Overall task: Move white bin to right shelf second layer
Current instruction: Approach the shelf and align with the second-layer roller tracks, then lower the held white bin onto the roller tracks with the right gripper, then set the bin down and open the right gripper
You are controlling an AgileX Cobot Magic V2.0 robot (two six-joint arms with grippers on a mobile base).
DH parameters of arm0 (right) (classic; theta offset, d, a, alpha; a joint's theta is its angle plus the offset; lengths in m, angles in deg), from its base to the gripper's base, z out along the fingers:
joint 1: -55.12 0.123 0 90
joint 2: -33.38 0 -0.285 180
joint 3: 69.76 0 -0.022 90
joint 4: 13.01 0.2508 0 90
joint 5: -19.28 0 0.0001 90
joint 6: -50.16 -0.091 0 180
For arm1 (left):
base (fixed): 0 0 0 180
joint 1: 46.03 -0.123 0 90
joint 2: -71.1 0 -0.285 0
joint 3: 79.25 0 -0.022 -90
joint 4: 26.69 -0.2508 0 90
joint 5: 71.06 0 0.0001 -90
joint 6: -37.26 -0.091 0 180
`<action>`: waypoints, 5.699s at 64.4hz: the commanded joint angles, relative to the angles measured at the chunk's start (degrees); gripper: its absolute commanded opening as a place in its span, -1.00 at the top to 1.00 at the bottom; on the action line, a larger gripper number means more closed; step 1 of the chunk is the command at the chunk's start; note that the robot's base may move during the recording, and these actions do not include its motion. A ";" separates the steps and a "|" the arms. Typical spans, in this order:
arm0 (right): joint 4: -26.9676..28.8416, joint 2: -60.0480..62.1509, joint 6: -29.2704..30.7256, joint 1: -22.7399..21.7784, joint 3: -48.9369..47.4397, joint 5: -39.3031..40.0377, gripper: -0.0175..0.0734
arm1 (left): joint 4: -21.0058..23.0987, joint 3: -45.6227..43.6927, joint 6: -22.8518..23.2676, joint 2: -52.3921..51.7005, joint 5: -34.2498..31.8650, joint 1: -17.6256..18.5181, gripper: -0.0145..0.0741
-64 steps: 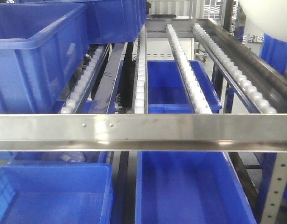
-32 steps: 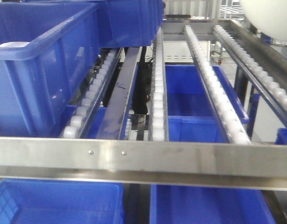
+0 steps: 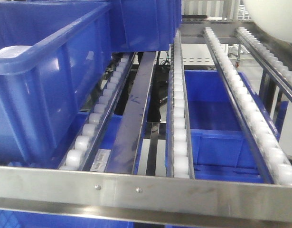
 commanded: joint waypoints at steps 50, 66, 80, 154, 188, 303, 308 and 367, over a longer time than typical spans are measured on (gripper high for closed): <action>-0.14 -0.16 0.15 -0.30 -1.82 6.22 0.51 | 0.35 2.11 0.15 -0.80 -4.88 0.00 0.48; -0.14 -0.16 0.15 -0.30 -1.82 6.22 0.51 | 0.35 2.11 0.15 -0.80 -4.88 0.00 0.48; -0.14 -0.16 0.15 -0.30 -1.82 6.22 0.51 | 0.35 2.11 0.15 -0.80 -4.88 0.00 0.48; -0.08 -13.41 0.15 -0.30 -5.81 3.85 0.51 | 0.35 2.11 0.15 -0.80 -4.88 0.00 0.48; -0.19 -36.95 0.15 -5.46 -15.39 7.47 0.51 | 0.35 2.11 0.15 -0.80 -4.88 0.00 0.48; -0.19 -54.20 0.15 -8.11 -16.72 7.72 0.51 | 0.35 2.11 0.15 -0.80 -4.88 0.00 0.48; -0.19 -54.20 0.15 -8.50 -16.72 7.72 0.51 | 0.35 2.11 0.15 -0.80 -4.88 0.00 0.48; -0.19 -55.13 0.15 -8.66 -16.72 7.92 0.51 | 0.35 2.11 0.15 -0.80 -4.88 0.00 0.48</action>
